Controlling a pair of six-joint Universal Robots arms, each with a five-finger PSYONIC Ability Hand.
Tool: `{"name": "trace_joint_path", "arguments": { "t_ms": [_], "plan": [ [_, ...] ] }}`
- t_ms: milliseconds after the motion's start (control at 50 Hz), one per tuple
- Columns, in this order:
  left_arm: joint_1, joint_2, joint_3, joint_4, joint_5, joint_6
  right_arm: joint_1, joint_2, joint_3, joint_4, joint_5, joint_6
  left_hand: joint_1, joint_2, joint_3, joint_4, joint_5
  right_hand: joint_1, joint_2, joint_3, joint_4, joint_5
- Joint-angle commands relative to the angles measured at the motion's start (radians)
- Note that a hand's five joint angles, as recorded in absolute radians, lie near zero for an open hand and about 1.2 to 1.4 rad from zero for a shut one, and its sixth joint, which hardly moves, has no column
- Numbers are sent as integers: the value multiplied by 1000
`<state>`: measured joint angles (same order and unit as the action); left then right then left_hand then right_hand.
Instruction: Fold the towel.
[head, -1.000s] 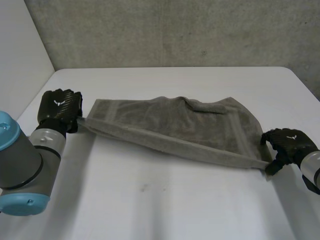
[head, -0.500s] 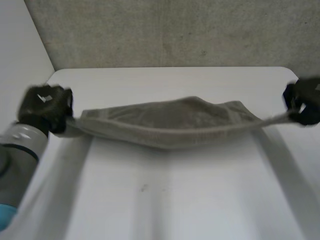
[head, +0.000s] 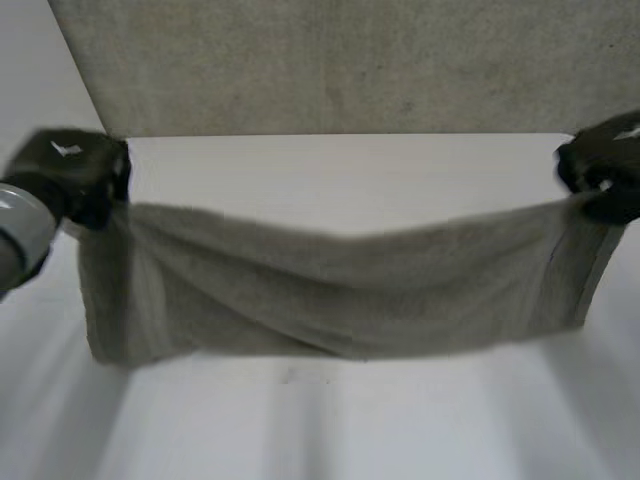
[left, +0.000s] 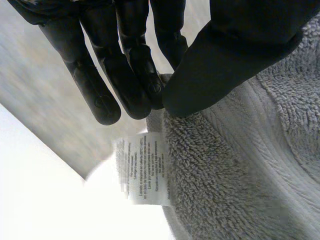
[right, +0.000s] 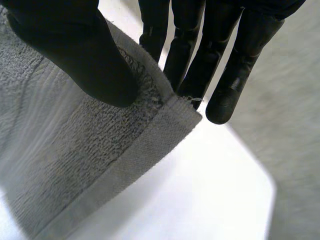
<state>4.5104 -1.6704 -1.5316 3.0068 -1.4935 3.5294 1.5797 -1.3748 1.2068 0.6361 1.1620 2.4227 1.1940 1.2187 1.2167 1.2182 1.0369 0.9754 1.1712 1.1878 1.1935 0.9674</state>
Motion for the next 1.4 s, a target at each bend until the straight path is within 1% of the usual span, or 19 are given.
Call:
{"name": "trace_joint_path", "arguments": {
  "t_ms": [20, 180, 260, 280, 320, 340, 360, 380, 440, 640, 680, 800, 960, 1040, 1180, 1220, 1280, 1320, 1400],
  "plan": [
    [3, -293, 145, 6, -2, 45, 134, 293, -133, -62, 143, 10, 202, 178, 180, 178, 185, 421, 225, 209, 203, 254],
    [-13, -471, 383, 87, -1, 48, 180, 470, -424, -243, 253, 102, 202, 178, 180, 178, 185, 421, 225, 209, 203, 254],
    [-28, -447, 418, 394, 2, 48, 201, 448, -509, -404, 318, 177, 202, 178, 180, 178, 185, 421, 225, 209, 203, 254],
    [-28, -446, 418, 396, 2, 48, 207, 410, -513, -508, 340, 211, 202, 178, 180, 178, 185, 421, 225, 209, 203, 254],
    [-48, -373, 395, 658, -4, 37, 207, 353, -490, -627, 354, 242, 202, 178, 180, 178, 185, 421, 225, 209, 203, 254],
    [-48, -373, 395, 659, -4, 37, 206, 292, -440, -747, 357, 272, 202, 178, 180, 178, 185, 421, 225, 209, 203, 254],
    [-53, -332, 375, 766, -8, 29, 204, 230, -370, -867, 360, 295, 202, 178, 180, 178, 185, 421, 225, 209, 203, 254],
    [-59, -306, 357, 852, -11, 17, 204, 229, -369, -868, 360, 296, 202, 178, 180, 178, 185, 421, 225, 209, 203, 254],
    [-63, -288, 338, 894, -13, 0, 201, 131, -255, -1025, 363, 306, 202, 178, 180, 178, 185, 421, 225, 209, 203, 254],
    [-43, -288, 249, 623, -4, -142, 198, 126, -124, -785, 240, 303, 202, 178, 180, 178, 185, 421, 225, 209, 203, 254],
    [-36, -292, 210, 595, 2, -144, 197, 158, -63, -719, 187, 302, 202, 178, 180, 178, 185, 421, 225, 209, 203, 254],
    [-16, -365, 55, 580, 4, -136, 195, 217, 45, -678, 165, 292, 202, 178, 180, 178, 185, 421, 225, 209, 203, 254],
    [-4, -428, -88, 515, 4, -101, 155, 293, 209, -605, 165, 107, 202, 178, 180, 178, 185, 421, 225, 209, 203, 254],
    [18, -405, -163, 468, 4, -44, 125, 275, 282, -443, 166, -31, 202, 178, 180, 178, 185, 421, 225, 209, 203, 254],
    [46, -78, -402, 272, 1, 127, 62, 148, 408, -173, 153, -166, 202, 178, 180, 178, 185, 421, 225, 209, 203, 254],
    [49, 2, -435, 217, 1, 129, 14, 7, 482, -66, 136, -264, 202, 178, 180, 178, 185, 421, 225, 209, 203, 254],
    [64, 145, -472, 88, 2, 135, -10, -67, 511, -24, 111, -313, 202, 178, 180, 178, 185, 421, 225, 209, 203, 254],
    [69, 195, -473, 21, 6, 137, -50, -163, 534, 31, 38, -390, 202, 178, 180, 178, 185, 421, 225, 209, 203, 254],
    [69, 247, -444, -57, 53, 135, -75, -191, 525, 36, -25, -409, 202, 178, 180, 178, 185, 421, 225, 209, 203, 254]
  ]
}}
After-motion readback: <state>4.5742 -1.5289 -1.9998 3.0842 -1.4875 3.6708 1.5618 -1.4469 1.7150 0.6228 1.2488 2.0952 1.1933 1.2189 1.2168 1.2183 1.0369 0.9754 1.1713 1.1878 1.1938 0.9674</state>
